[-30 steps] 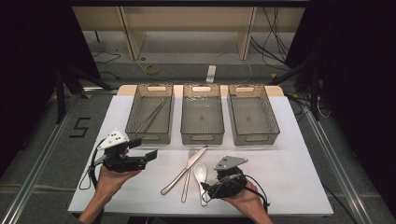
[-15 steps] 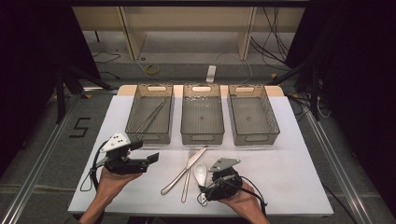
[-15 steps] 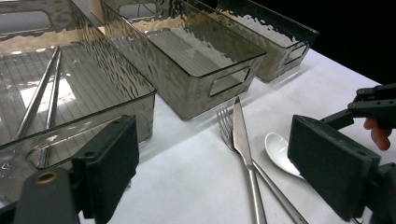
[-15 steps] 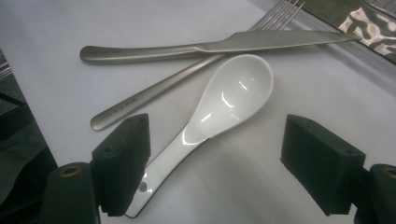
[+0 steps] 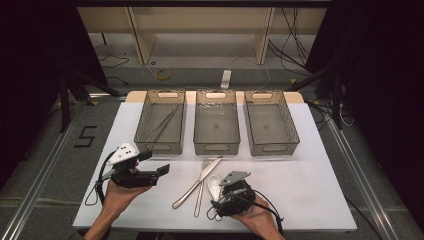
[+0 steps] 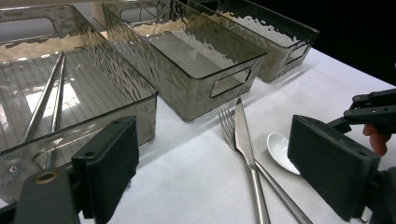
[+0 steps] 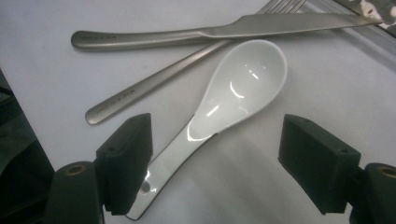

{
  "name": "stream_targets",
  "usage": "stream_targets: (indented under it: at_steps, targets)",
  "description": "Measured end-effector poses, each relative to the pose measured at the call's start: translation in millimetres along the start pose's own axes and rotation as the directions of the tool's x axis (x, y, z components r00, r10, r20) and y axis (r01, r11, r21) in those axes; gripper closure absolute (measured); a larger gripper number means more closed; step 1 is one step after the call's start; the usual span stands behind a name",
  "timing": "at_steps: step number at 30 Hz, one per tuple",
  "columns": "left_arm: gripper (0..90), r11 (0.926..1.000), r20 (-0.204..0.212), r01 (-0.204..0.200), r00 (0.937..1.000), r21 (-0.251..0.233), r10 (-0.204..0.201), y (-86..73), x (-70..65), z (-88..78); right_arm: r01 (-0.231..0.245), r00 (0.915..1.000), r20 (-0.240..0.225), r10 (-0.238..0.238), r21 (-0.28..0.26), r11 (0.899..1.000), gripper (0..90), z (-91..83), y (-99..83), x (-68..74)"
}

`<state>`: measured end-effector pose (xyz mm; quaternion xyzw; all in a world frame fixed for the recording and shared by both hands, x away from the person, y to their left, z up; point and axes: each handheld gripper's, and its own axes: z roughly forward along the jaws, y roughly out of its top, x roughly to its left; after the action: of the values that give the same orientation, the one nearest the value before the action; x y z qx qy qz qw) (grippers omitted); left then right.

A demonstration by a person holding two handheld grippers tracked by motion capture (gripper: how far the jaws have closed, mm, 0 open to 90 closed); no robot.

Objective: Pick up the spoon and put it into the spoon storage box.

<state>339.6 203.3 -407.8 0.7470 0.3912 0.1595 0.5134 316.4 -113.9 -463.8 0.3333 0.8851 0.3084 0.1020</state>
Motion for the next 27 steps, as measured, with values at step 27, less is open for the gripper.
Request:
stream_targets:
  at_steps: [27]
  targets:
    - [15.8,0.9999,0.011,-0.013,0.9999,-0.007,0.013,-0.7,-2.6,-0.3,0.045,0.9990,0.003,-0.046,0.115,0.992,41.6,15.1,-0.5,8.1]
